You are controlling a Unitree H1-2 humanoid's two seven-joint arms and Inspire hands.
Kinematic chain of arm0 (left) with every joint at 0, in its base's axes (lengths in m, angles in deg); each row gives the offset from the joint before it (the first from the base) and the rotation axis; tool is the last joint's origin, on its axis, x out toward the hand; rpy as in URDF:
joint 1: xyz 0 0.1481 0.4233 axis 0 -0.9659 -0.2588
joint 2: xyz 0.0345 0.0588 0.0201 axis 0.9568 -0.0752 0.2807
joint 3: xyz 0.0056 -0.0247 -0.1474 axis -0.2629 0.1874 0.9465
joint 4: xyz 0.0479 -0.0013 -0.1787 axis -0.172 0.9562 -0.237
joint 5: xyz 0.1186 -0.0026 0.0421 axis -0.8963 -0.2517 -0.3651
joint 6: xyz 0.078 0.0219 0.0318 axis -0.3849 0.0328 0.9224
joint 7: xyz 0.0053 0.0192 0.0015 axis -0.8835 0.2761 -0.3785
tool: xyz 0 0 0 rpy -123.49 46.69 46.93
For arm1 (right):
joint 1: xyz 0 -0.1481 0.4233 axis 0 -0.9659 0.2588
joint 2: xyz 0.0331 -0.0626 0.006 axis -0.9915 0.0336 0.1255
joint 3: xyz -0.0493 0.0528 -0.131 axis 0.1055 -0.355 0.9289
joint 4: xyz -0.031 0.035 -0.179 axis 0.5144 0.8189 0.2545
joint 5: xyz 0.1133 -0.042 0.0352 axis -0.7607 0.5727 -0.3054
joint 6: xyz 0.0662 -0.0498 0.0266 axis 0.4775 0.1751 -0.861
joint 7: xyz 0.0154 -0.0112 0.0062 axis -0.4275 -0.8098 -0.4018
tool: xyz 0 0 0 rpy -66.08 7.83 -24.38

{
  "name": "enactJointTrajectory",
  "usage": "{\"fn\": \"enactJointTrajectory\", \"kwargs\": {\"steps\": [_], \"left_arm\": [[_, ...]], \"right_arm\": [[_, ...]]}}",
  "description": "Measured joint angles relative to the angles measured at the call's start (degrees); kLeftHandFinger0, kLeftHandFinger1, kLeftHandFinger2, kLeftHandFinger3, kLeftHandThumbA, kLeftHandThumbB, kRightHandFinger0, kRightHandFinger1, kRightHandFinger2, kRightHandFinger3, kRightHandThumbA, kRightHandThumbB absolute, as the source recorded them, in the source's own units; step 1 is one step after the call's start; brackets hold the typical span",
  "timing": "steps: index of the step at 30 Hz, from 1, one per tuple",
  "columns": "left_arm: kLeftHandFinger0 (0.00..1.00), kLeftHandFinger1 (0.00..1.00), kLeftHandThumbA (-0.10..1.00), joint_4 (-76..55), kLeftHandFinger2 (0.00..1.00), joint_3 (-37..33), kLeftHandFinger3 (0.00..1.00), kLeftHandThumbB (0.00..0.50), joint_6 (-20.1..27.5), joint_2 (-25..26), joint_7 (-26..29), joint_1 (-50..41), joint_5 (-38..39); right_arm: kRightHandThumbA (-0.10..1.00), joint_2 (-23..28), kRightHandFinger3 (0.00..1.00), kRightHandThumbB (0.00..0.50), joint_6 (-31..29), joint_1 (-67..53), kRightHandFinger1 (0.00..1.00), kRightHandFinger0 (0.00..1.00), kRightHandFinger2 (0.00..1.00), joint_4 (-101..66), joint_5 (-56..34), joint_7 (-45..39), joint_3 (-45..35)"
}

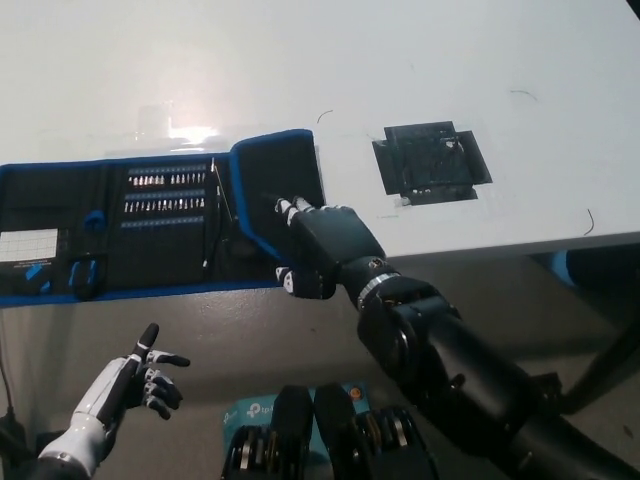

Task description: The robot uses its right hand to lift an edge of the toolkit kept in middle of the desk and make one fold in it

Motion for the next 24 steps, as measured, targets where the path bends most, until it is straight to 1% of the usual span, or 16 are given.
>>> {"fn": "enactJointTrajectory", "kwargs": {"steps": [1, 2, 4, 6, 7, 8, 9, 11, 13, 14, 18, 19, 20, 21, 23, 24], "left_arm": [[0.34, 0.33, 1.00, 0.0, 0.27, 0.0, 0.52, 0.400, 0.0, 0.0, 0.0, 0.0, 0.0], [0.34, 0.33, 1.00, 0.0, 0.28, 0.0, 0.51, 0.419, 0.0, 0.0, 0.0, 0.0, 0.0], [0.37, 0.37, 1.00, 0.0, 0.32, 0.0, 0.56, 0.385, 0.0, 0.0, 0.0, -0.1, 0.0], [0.40, 0.39, 1.00, 0.0, 0.32, 0.0, 0.56, 0.365, 0.1, 0.1, 0.0, -0.2, 0.0], [0.41, 0.40, 1.00, 0.0, 0.33, 0.0, 0.57, 0.364, 0.1, 0.1, 0.0, -0.2, 0.0], [0.40, 0.38, 1.00, 0.0, 0.33, 0.0, 0.55, 0.379, 0.1, 0.1, 0.0, -0.2, 0.0], [0.40, 0.39, 1.00, 0.0, 0.34, 0.1, 0.55, 0.402, 0.0, 0.2, 0.0, -0.3, 0.0], [0.40, 0.39, 1.00, 0.0, 0.34, 0.1, 0.56, 0.389, 0.0, 0.2, 0.0, -0.6, 0.0], [0.39, 0.38, 1.00, 0.0, 0.33, 0.1, 0.55, 0.383, 0.0, 0.2, 0.0, -0.7, 0.0], [0.38, 0.37, 1.00, 0.0, 0.32, 0.1, 0.54, 0.382, 0.0, 0.3, 0.0, -0.7, 0.0], [0.37, 0.37, 1.00, 0.0, 0.33, 0.2, 0.55, 0.383, 0.0, 0.4, 0.0, -0.9, 0.1], [0.41, 0.39, 1.00, 0.0, 0.34, 0.2, 0.56, 0.383, 0.0, 0.5, 0.0, -0.9, 0.1], [0.41, 0.39, 1.00, 0.0, 0.34, 0.2, 0.55, 0.382, 0.0, 0.5, 0.0, -0.9, 0.1], [0.40, 0.38, 1.00, 0.0, 0.33, 0.2, 0.54, 0.400, -0.1, 0.5, 0.0, -0.9, 0.1], [0.39, 0.38, 1.00, 0.0, 0.32, 0.2, 0.53, 0.404, -0.1, 0.5, 0.0, -0.9, 0.1], [0.40, 0.38, 1.00, 0.0, 0.32, 0.2, 0.53, 0.414, -0.1, 0.5, 0.0, -0.9, 0.1]], "right_arm": [[0.52, 0.0, 1.00, 0.431, 0.5, -0.3, 1.00, 1.00, 1.00, -1.4, -0.6, -1.3, -0.2], [0.52, -0.1, 1.00, 0.453, 0.9, -0.5, 1.00, 1.00, 1.00, -2.6, -1.1, -2.4, -0.3], [0.53, -0.2, 1.00, 0.465, 1.9, -0.7, 1.00, 1.00, 1.00, -5.8, -2.3, -5.0, -0.8], [0.53, -0.3, 1.00, 0.460, 2.8, -0.6, 1.00, 1.00, 1.00, -8.6, -3.3, -7.1, -1.8], [0.50, -0.2, 1.00, 0.439, 3.3, -0.6, 1.00, 1.00, 1.00, -10.3, -3.9, -8.2, -2.6], [0.44, -0.1, 1.00, 0.424, 3.5, -0.6, 1.00, 1.00, 1.00, -11.7, -4.4, -8.9, -3.2], [0.44, 0.0, 1.00, 0.418, 3.8, -0.6, 1.00, 1.00, 1.00, -13.6, -5.2, -10.0, -4.3], [0.42, 0.3, 1.00, 0.382, 4.4, -0.6, 1.00, 1.00, 1.00, -17.1, -6.9, -11.6, -6.9], [0.34, 1.0, 1.00, 0.363, 4.5, -1.1, 1.00, 1.00, 1.00, -20.2, -8.9, -12.8, -9.4], [0.34, 1.5, 1.00, 0.350, 4.5, -1.7, 1.00, 1.00, 1.00, -21.9, -10.0, -13.1, -11.4], [0.32, 3.5, 1.00, 0.346, 4.6, -4.9, 1.00, 1.00, 1.00, -26.0, -14.1, -14.1, -17.7], [0.23, 4.1, 1.00, 0.321, 4.6, -6.1, 1.00, 1.00, 1.00, -27.0, -15.6, -14.4, -19.9], [0.20, 4.5, 1.00, 0.297, 4.7, -7.0, 1.00, 1.00, 1.00, -27.6, -16.8, -14.5, -21.8], [0.17, 4.8, 1.00, 0.278, 4.7, -8.1, 1.00, 1.00, 1.00, -28.1, -18.0, -14.5, -24.0], [0.13, 4.9, 1.00, 0.273, 4.6, -10.4, 1.00, 1.00, 1.00, -28.8, -20.3, -14.5, -28.1], [0.09, 4.9, 1.00, 0.223, 4.6, -11.6, 1.00, 0.98, 1.00, -29.1, -21.2, -14.4, -30.1]]}}
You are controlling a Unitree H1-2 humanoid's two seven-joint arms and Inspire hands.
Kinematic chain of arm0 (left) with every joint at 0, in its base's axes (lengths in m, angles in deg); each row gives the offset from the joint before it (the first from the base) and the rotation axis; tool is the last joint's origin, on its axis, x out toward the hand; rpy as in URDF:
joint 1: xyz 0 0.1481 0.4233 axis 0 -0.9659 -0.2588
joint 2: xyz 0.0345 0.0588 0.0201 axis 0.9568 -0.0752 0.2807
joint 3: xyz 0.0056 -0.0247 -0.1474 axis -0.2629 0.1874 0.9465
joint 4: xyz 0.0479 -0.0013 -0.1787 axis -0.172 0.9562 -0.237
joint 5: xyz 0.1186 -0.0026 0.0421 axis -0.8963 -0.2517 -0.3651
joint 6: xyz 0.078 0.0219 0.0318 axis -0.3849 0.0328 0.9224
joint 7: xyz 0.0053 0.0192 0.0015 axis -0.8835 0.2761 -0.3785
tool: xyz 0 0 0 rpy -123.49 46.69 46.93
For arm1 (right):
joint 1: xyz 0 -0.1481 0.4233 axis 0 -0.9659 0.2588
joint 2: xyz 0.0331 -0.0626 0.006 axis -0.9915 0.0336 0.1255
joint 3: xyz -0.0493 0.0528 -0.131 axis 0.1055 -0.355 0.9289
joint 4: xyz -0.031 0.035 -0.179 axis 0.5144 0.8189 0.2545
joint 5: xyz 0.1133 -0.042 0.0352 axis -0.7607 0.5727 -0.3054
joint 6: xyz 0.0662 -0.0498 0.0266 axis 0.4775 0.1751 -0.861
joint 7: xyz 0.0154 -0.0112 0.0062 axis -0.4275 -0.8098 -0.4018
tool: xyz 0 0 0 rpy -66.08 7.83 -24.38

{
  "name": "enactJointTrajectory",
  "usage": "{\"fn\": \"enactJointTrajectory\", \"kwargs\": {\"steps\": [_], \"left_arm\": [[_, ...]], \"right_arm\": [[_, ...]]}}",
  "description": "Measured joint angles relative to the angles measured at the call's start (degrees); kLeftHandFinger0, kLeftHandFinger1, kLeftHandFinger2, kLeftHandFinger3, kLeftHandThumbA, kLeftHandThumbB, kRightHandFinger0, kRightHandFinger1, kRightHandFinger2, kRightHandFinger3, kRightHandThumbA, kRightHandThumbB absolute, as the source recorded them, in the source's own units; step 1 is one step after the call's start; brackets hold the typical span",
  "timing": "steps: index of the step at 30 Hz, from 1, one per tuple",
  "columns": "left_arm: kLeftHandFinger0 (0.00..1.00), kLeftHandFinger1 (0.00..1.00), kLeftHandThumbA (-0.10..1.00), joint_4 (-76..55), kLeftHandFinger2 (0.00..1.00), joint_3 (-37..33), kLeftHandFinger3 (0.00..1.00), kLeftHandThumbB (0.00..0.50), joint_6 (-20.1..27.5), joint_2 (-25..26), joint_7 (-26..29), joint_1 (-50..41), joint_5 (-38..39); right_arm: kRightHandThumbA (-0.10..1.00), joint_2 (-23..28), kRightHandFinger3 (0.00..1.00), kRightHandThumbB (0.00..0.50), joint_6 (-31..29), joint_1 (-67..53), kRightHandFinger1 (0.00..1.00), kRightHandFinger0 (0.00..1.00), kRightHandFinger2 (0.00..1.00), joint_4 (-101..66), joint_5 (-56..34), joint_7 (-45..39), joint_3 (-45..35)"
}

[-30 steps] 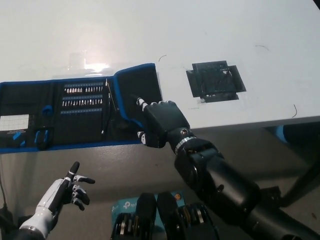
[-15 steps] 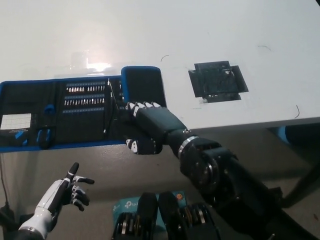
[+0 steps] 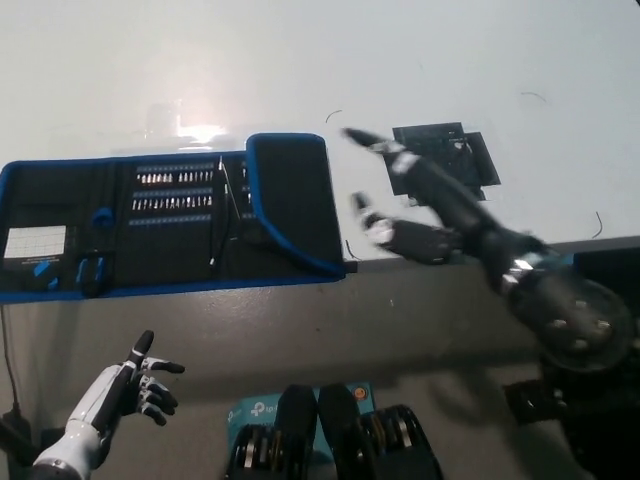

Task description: The robot uses its right hand to lift an edge of the toolkit kept in middle of the desk and make one fold in it

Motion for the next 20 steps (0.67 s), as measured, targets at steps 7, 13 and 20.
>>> {"fn": "enactJointTrajectory", "kwargs": {"steps": [7, 13, 20], "left_arm": [[0.41, 0.40, 1.00, 0.0, 0.33, 0.0, 0.53, 0.417, -0.3, 0.0, 0.0, 0.0, 0.0], [0.39, 0.38, 1.00, 0.0, 0.32, 0.0, 0.54, 0.448, -0.5, 0.0, 0.0, 0.1, 0.0], [0.38, 0.36, 1.00, 0.1, 0.30, 0.0, 0.52, 0.465, -0.5, 0.0, 0.0, 0.0, 0.0]], "right_arm": [[0.16, 0.8, 1.00, 0.191, -5.4, -12.2, 1.00, 0.87, 1.00, 2.4, -5.8, 2.8, -13.1], [0.04, 0.8, 1.00, 0.177, -10.9, -19.6, 1.00, 0.90, 1.00, 9.5, -7.7, 5.4, -18.8], [-0.04, 0.6, 1.00, 0.179, -17.0, -23.1, 0.74, 0.61, 0.89, 18.4, -10.1, 8.2, -24.2]]}}
